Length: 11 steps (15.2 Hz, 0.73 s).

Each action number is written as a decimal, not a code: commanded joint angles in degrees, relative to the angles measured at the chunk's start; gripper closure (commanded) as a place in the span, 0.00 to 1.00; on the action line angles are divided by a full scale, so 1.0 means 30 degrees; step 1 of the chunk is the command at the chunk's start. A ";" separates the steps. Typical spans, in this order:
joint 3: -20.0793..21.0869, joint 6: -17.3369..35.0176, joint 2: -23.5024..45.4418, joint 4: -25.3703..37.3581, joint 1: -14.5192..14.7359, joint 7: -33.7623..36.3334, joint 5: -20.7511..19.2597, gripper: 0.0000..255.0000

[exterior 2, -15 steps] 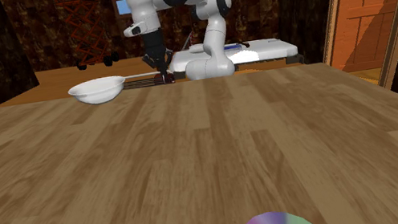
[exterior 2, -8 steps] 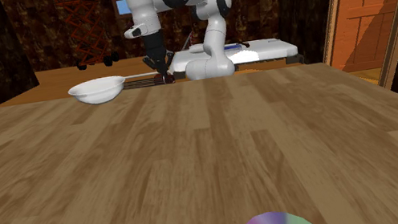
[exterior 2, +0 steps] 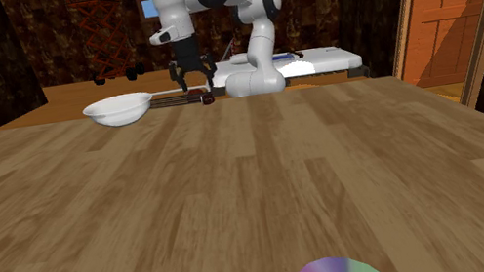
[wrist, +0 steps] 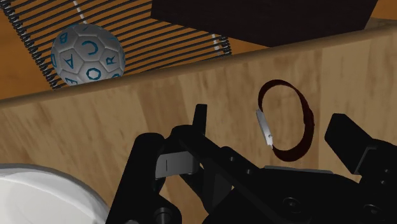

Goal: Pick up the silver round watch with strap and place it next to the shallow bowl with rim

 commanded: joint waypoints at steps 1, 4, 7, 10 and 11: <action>0.0059 -0.0900 0.0204 0.1109 0.0047 -0.0017 0.0073 0.00; 0.0082 -0.1893 0.0666 0.2564 0.0119 -0.0068 0.0154 0.00; 0.0082 -0.1893 0.0666 0.2564 0.0118 -0.0069 0.0154 0.00; 0.0082 -0.1893 0.0666 0.2564 0.0118 -0.0069 0.0154 0.00; 0.0082 -0.1889 0.0662 0.2558 0.0118 -0.0068 0.0154 0.00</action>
